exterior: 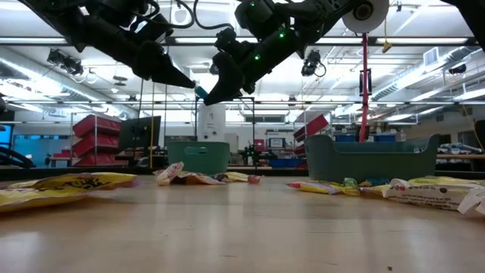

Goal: Sort candy
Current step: Put the blue candy into the green bin

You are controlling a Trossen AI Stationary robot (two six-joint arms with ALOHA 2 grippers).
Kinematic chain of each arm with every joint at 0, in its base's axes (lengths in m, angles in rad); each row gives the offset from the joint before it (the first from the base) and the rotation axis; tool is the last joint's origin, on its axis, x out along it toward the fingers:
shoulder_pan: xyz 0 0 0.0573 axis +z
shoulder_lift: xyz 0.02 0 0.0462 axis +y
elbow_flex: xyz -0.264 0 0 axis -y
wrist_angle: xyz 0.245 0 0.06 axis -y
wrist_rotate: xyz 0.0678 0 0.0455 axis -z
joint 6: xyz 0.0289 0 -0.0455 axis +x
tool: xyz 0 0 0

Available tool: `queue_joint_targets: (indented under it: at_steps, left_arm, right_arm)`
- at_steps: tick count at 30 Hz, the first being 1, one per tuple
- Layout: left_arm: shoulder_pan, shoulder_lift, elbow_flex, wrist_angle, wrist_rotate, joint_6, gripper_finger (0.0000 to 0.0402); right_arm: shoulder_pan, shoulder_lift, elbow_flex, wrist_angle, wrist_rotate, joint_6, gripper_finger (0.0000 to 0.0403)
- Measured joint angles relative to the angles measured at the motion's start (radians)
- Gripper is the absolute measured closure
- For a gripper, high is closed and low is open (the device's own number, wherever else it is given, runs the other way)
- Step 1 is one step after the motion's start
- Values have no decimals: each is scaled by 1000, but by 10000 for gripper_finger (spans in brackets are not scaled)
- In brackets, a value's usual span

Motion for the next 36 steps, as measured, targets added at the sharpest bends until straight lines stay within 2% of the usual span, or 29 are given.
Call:
queue_joint_targets:
  at_steps: [5,13,20,30,36]
  left_arm:
    - [0,0,0,0,0,-1,338]
    - [0,0,0,0,1,3,395]
    - [-1,0,0,-1,1,10,400]
    - [-1,0,0,12,-52,11,401]
    - [3,0,0,29,-155,16,401]
  right_arm:
    - [0,0,0,0,0,0,403]
    - [0,0,0,0,0,0,403]
    - [0,0,0,-1,-1,-24,400]
    - [-11,0,-1,-32,36,-23,340]
    - [-28,0,-1,-93,88,5,319]
